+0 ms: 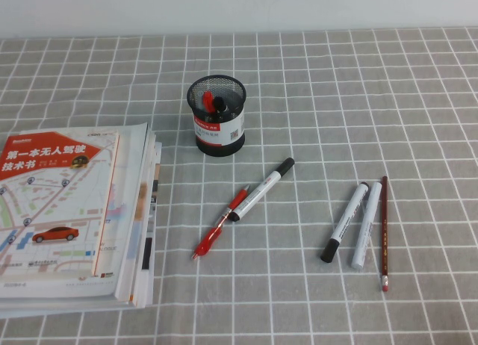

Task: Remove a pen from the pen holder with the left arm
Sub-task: 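Take a marker out of the pen holder and lay it on the table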

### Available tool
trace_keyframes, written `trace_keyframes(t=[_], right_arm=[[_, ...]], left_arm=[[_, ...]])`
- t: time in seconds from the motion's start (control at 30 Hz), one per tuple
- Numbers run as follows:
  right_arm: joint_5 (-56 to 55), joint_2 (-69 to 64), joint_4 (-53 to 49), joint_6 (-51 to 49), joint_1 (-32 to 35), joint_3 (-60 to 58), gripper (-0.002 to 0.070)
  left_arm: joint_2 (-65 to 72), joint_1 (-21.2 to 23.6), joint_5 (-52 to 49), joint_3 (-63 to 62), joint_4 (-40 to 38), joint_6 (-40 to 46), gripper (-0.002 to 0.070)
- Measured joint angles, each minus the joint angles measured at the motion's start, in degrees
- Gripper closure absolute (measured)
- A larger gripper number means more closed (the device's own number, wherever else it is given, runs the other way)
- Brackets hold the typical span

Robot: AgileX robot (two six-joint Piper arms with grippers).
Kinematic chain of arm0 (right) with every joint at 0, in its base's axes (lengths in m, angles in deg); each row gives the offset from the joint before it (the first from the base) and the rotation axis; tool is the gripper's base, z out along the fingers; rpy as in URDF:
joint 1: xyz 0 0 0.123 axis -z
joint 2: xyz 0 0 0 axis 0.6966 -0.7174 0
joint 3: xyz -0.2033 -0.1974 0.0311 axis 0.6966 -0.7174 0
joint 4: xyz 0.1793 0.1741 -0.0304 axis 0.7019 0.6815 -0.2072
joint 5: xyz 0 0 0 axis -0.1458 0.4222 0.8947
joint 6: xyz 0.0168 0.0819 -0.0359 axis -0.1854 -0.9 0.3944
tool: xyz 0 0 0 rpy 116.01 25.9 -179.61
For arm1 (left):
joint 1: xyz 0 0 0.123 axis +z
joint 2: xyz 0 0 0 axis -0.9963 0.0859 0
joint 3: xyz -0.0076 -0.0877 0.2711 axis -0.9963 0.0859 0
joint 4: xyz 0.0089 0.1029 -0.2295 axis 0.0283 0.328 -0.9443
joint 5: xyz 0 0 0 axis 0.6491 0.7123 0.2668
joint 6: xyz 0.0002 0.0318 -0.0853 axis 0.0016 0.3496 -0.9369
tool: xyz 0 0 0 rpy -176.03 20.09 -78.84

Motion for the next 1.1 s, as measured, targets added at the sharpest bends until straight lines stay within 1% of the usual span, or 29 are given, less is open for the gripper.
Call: trace_keyframes(t=[0.17,0.4,0.57,0.63,0.73,0.87,0.9,0.97,1.1], right_arm=[[0.0,0.0,0.0,0.0,0.0,0.0,0.0689],[0.0,0.0,0.0,0.0,0.0,0.0,0.0689],[0.0,0.0,0.0,0.0,0.0,0.0,0.0689],[0.0,0.0,0.0,0.0,0.0,0.0,0.0689],[0.0,0.0,0.0,0.0,0.0,0.0,0.0689],[0.0,0.0,0.0,0.0,0.0,0.0,0.0689],[0.0,0.0,0.0,0.0,0.0,0.0,0.0689],[0.0,0.0,0.0,0.0,0.0,0.0,0.0689],[0.0,0.0,0.0,0.0,0.0,0.0,0.0689]], left_arm=[[0.0,0.0,0.2,0.0,-0.4,0.0,0.0675],[0.0,0.0,4.3,0.0,-7.6,0.0,0.0675],[0.0,0.0,5.5,0.0,-9.7,0.0,0.0675],[0.0,0.0,5.7,0.0,-12.0,-0.3,0.0675],[0.0,0.0,6.9,0.0,-21.1,-5.2,0.0675],[0.0,0.0,10.7,0.0,-38.9,-13.6,0.0675],[0.0,0.0,11.8,0.0,-41.8,-14.5,0.0675],[0.0,0.0,14.4,0.0,-44.9,-15.0,0.0675],[0.0,0.0,19.3,0.0,-47.7,-15.2,0.0675]])
